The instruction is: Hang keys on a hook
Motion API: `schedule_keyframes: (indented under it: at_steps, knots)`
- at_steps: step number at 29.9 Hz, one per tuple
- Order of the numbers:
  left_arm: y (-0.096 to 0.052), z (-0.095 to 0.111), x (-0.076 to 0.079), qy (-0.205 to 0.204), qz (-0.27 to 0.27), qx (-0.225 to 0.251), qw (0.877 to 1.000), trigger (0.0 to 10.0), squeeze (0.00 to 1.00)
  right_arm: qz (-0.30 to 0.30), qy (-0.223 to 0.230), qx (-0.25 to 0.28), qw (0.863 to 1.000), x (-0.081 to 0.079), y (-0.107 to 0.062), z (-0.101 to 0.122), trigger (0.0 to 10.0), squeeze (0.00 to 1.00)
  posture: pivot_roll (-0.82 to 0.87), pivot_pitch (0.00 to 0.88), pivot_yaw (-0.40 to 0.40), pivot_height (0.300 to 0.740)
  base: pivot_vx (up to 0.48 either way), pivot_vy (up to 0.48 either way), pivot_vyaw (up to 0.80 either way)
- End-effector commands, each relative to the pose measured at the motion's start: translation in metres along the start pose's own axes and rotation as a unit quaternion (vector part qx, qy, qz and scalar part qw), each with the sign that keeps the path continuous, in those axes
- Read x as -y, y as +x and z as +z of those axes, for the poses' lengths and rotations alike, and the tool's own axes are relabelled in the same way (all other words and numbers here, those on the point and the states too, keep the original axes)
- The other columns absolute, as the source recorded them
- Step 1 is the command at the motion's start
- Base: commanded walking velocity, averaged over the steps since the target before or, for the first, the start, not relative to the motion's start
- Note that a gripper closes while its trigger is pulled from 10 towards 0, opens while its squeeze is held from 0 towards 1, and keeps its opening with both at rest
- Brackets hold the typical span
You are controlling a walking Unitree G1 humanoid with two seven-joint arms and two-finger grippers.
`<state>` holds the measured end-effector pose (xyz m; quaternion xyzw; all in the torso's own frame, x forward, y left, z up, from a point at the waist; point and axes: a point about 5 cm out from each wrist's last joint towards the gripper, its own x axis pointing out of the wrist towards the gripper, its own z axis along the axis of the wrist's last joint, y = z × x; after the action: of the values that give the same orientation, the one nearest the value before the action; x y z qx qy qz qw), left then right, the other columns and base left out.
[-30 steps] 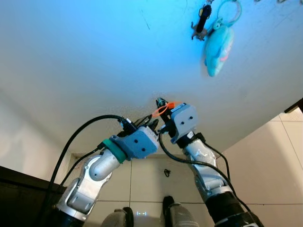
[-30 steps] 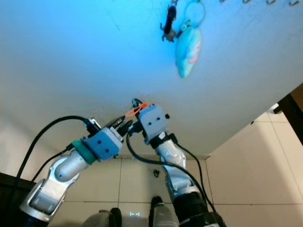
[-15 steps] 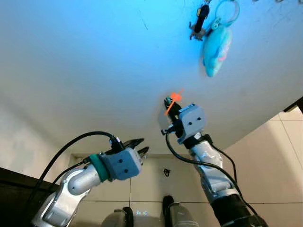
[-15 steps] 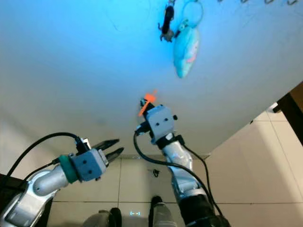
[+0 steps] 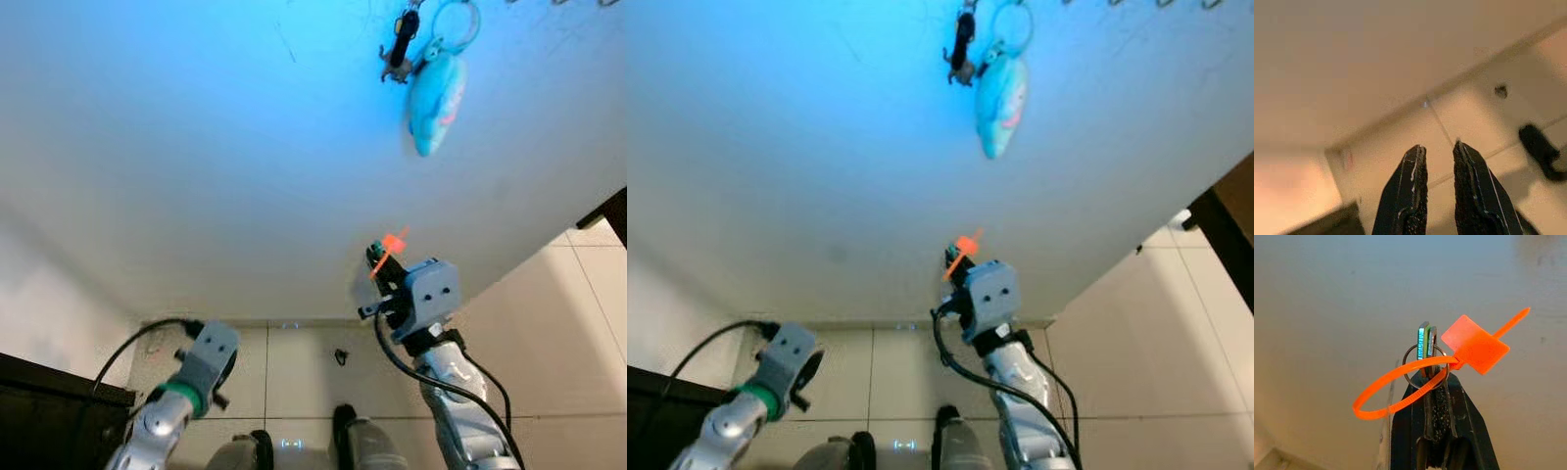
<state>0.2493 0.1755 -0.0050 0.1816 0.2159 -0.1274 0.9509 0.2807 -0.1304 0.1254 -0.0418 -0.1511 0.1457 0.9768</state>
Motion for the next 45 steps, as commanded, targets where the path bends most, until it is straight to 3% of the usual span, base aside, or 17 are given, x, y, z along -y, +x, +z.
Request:
schedule_keyframes:
  at_steps: [1,6,14,15,17,22,23,25,26,29,33,34,37,39,41,42,45]
  knots:
    - [-0.004,-0.016,-0.006,-0.008,0.014,-0.035,0.999,10.0,0.0,-0.011,0.012,-0.003,1.0,0.003,-0.003,0.0,10.0,0.0,-0.18,0.197,0.059,0.74,0.0,0.0,0.0]
    - [-0.004,-0.025,-0.007,-0.012,0.017,-0.055,0.998,10.0,0.0,-0.01,0.027,-0.004,1.0,0.001,0.0,-0.001,10.0,0.0,-0.17,0.19,0.056,0.74,0.0,0.0,0.0]
    - [-0.009,-0.059,0.014,0.016,-0.037,-0.135,0.99,10.0,0.0,-0.015,0.071,-0.034,0.997,-0.002,0.001,-0.013,10.0,0.0,-0.15,0.169,0.046,0.74,0.0,0.0,0.0]
    - [-0.017,-0.075,0.018,0.058,-0.061,-0.172,0.982,10.0,0.0,-0.01,0.068,-0.04,0.997,-0.003,0.002,-0.014,10.0,0.0,-0.14,0.163,0.044,0.74,0.0,0.0,0.0]
    - [-0.024,-0.084,0.019,0.084,-0.078,-0.19,0.975,10.0,0.0,-0.002,0.061,-0.024,0.998,-0.004,0.006,-0.006,10.0,0.0,-0.15,0.158,0.046,0.74,0.0,0.0,0.0]
    - [-0.034,-0.097,0.018,0.117,-0.096,-0.214,0.965,10.0,0.0,-0.002,0.038,0.018,0.999,-0.001,0.014,0.017,10.0,0.0,-0.15,0.155,0.045,0.74,0.0,0.0,0.0]
    - [-0.038,-0.102,0.015,0.13,-0.095,-0.223,0.961,10.0,0.0,-0.032,0.019,0.051,0.998,0.007,0.016,0.035,10.0,0.0,-0.15,0.156,0.047,0.74,0.0,0.0,0.0]
    - [-0.038,-0.102,0.015,0.13,-0.095,-0.223,0.961,10.0,0.0,-0.032,0.019,0.051,0.998,0.007,0.016,0.035,10.0,0.0,-0.15,0.156,0.047,0.74,0.0,0.0,0.0]
    - [-0.04,-0.105,0.011,0.139,-0.09,-0.229,0.959,10.0,0.0,-0.077,-0.019,0.079,0.994,0.019,0.013,0.053,10.0,0.0,-0.16,0.162,0.056,0.74,0.0,0.0,0.0]
    - [-0.041,-0.106,0.009,0.149,-0.09,-0.231,0.957,10.0,0.0,-0.126,-0.049,0.099,0.986,0.031,0.007,0.069,10.0,0.0,-0.17,0.167,0.061,0.74,0.0,0.0,0.0]
    - [-0.021,-0.085,0.017,0.159,-0.096,-0.204,0.961,10.0,0.0,-0.244,-0.122,0.125,0.954,0.07,-0.004,0.101,10.0,0.0,-0.2,0.178,0.078,0.74,0.0,0.0,0.0]
    - [-0.021,-0.085,0.017,0.159,-0.096,-0.204,0.961,10.0,0.0,-0.244,-0.122,0.125,0.954,0.07,-0.004,0.101,10.0,0.0,-0.2,0.178,0.078,0.74,0.0,0.0,0.0]
    - [-0.013,-0.075,0.018,0.161,-0.096,-0.183,0.965,10.0,0.0,-0.302,-0.126,0.119,0.937,0.101,0.0,0.11,10.0,0.0,-0.2,0.181,0.082,0.74,0.0,0.0,0.0]
    - [-0.013,-0.075,0.018,0.161,-0.096,-0.183,0.965,10.0,0.0,-0.302,-0.126,0.119,0.937,0.101,0.0,0.11,10.0,0.0,-0.2,0.181,0.082,0.74,0.0,0.0,0.0]
    - [-0.014,-0.074,0.014,0.162,-0.093,-0.171,0.968,10.0,0.0,-0.305,-0.11,0.116,0.939,0.116,0.017,0.12,10.0,0.0,-0.2,0.181,0.082,0.74,0.0,0.0,0.0]
    - [-0.014,-0.074,0.014,0.162,-0.093,-0.171,0.968,10.0,0.0,-0.305,-0.11,0.116,0.939,0.116,0.017,0.12,10.0,0.0,-0.2,0.181,0.082,0.74,0.0,0.0,0.0]
    - [-0.014,-0.075,0.014,0.162,-0.092,-0.168,0.968,10.0,0.0,-0.28,-0.066,0.132,0.948,0.116,0.048,0.137,10.0,0.0,-0.19,0.183,0.079,0.74,0.0,0.0,0.0]
